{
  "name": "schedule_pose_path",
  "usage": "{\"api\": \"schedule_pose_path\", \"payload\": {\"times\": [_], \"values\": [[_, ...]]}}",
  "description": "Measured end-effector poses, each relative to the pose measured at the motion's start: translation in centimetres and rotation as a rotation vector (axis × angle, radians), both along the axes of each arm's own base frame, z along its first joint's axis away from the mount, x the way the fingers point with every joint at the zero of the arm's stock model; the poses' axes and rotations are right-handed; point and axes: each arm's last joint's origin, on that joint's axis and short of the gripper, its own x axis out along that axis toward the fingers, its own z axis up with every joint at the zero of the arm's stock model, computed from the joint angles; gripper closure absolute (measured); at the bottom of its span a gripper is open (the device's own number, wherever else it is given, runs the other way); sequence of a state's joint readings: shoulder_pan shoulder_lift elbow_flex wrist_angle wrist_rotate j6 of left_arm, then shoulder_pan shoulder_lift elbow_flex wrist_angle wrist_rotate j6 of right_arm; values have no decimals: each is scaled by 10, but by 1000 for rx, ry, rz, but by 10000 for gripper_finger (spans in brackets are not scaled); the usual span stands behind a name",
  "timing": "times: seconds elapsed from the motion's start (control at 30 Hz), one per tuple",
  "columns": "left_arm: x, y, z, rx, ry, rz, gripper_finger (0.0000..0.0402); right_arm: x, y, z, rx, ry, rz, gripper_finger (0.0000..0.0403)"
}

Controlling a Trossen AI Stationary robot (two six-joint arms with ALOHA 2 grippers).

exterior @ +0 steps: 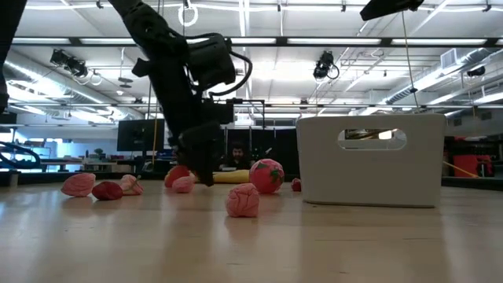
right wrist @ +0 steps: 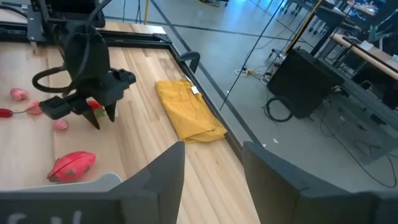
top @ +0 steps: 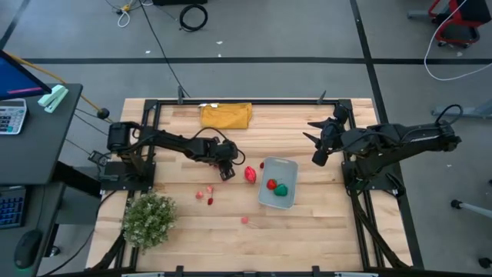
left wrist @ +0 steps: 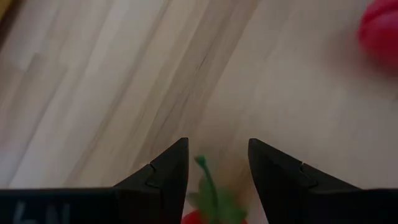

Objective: Pick and placing Produce into tupperware
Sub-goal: Put the red strawberry into the gray bin

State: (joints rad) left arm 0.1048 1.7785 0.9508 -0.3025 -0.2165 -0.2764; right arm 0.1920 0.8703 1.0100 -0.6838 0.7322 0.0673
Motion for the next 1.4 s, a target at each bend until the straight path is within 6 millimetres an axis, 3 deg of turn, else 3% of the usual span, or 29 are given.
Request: {"api": "schedule_pose_path", "payload": {"times": [0.2, 0.43, 0.93, 1.1, 1.4], "values": [[0, 3, 1, 2, -11, 10, 263, 0, 0, 0, 0, 0, 0, 233], [-1, 3, 1, 0, 0, 9, 390, 0, 0, 0, 0, 0, 0, 234], [2, 3, 5, 9, -9, 9, 397, 0, 0, 0, 0, 0, 0, 233], [25, 1, 35, 53, -84, -70, 398, 0, 0, 0, 0, 0, 0, 233], [68, -10, 117, 159, -326, -209, 400, 0, 0, 0, 0, 0, 0, 234]]}}
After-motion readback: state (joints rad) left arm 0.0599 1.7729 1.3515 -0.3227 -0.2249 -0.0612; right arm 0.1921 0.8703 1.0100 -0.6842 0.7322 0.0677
